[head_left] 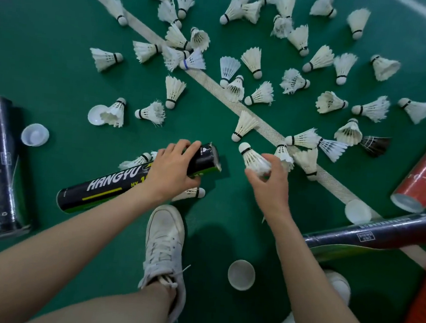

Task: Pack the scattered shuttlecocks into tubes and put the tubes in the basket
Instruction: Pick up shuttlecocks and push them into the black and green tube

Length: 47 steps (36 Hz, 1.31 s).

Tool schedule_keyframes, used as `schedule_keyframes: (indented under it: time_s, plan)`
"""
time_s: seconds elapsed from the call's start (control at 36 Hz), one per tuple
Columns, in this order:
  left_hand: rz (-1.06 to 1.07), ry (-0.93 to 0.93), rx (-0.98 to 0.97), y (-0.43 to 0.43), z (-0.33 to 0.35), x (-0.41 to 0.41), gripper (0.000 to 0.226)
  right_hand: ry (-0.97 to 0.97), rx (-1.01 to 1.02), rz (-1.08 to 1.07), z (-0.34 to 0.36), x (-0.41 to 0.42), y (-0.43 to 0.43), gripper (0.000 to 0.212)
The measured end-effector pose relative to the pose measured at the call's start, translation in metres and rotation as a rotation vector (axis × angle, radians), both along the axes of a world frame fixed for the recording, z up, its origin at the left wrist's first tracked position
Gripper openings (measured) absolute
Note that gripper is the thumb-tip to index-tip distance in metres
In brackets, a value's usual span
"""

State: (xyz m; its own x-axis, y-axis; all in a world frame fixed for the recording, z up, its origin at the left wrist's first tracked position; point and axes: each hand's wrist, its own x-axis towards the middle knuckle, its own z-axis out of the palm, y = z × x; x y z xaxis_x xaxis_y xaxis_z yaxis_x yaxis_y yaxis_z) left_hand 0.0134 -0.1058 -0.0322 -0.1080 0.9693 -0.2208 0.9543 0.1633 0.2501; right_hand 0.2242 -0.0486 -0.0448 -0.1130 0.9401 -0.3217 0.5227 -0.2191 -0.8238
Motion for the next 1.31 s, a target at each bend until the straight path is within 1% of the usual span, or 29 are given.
schedule_keyframes:
  time_s: [0.06,0.14,0.17,0.22,0.25,0.31,0.39,0.5,0.56,0.61,0.67,0.72,0.78,0.83,0.86,0.94,0.97,1.03,1.06,1.11,1.17,1.25,1.31]
  plan:
    - [0.017,-0.04,0.04,0.004,0.008,-0.002,0.079,0.075,0.047,-0.011,0.022,-0.002,0.012,0.04]
    - [0.019,-0.083,0.103,0.012,0.026,-0.005,0.079,0.11,0.145,0.12,0.058,-0.004,0.023,0.045]
    - [0.017,-0.093,0.127,0.016,0.033,-0.006,0.079,0.067,0.19,0.203,0.07,-0.003,0.026,0.05]
    - [0.0,-0.118,0.176,0.022,0.049,-0.007,0.079,-0.122,0.309,0.378,0.09,0.0,0.03,0.06]
    - [-0.015,-0.13,0.202,0.025,0.056,-0.007,0.079,-0.186,0.359,0.428,0.1,0.002,0.032,0.063]
    - [-0.047,-0.146,0.239,0.027,0.071,-0.005,0.079,-0.181,0.386,0.452,0.119,0.001,0.032,0.067]
    - [-0.11,-0.147,0.31,0.024,0.088,0.002,0.079,-0.09,0.351,0.429,0.141,-0.005,0.026,0.063]
    - [-0.143,-0.181,0.384,0.02,0.104,0.012,0.078,0.083,0.232,0.441,0.155,-0.011,0.012,0.051]
    - [-0.145,-0.208,0.41,0.02,0.109,0.016,0.077,0.186,0.167,0.443,0.158,-0.012,0.004,0.049]
    - [-0.148,-0.238,0.425,0.021,0.114,0.022,0.076,0.29,0.099,0.397,0.159,-0.013,-0.003,0.052]
    - [-0.151,-0.253,0.43,0.024,0.117,0.029,0.075,0.374,0.062,0.362,0.156,-0.013,-0.008,0.06]
    - [-0.149,-0.253,0.421,0.028,0.115,0.033,0.074,0.394,0.05,0.372,0.151,-0.011,-0.009,0.064]
    - [-0.144,-0.245,0.378,0.03,0.109,0.038,0.076,0.428,-0.027,0.35,0.151,-0.005,-0.006,0.057]
    - [-0.143,-0.21,0.312,0.032,0.102,0.044,0.08,0.431,-0.098,0.279,0.148,0.004,-0.001,0.039]
    - [-0.146,-0.185,0.278,0.032,0.097,0.047,0.081,0.419,-0.1,0.245,0.144,0.008,0.002,0.034]
    - [-0.159,-0.095,0.187,0.035,0.083,0.055,0.081,0.358,-0.082,0.093,0.11,0.023,0.008,0.036]
    - [-0.156,-0.065,0.149,0.036,0.078,0.055,0.081,0.309,-0.074,0.021,0.094,0.028,0.009,0.034]
    - [-0.153,-0.011,0.067,0.038,0.067,0.055,0.081,0.111,-0.081,-0.037,0.06,0.041,0.011,0.027]
    - [-0.154,0.02,0.028,0.038,0.061,0.054,0.082,0.004,-0.127,-0.02,0.043,0.047,0.011,0.032]
    - [-0.154,0.066,-0.043,0.037,0.048,0.054,0.083,-0.198,-0.281,0.055,0.013,0.058,0.009,0.051]
    - [-0.159,0.084,-0.076,0.036,0.038,0.054,0.083,-0.343,-0.376,0.108,-0.009,0.064,0.005,0.067]
    - [-0.158,0.098,-0.096,0.032,0.026,0.055,0.083,-0.452,-0.422,0.131,-0.03,0.064,-0.006,0.083]
    - [-0.142,0.087,-0.101,0.03,0.02,0.055,0.083,-0.505,-0.444,0.115,-0.04,0.061,-0.014,0.087]
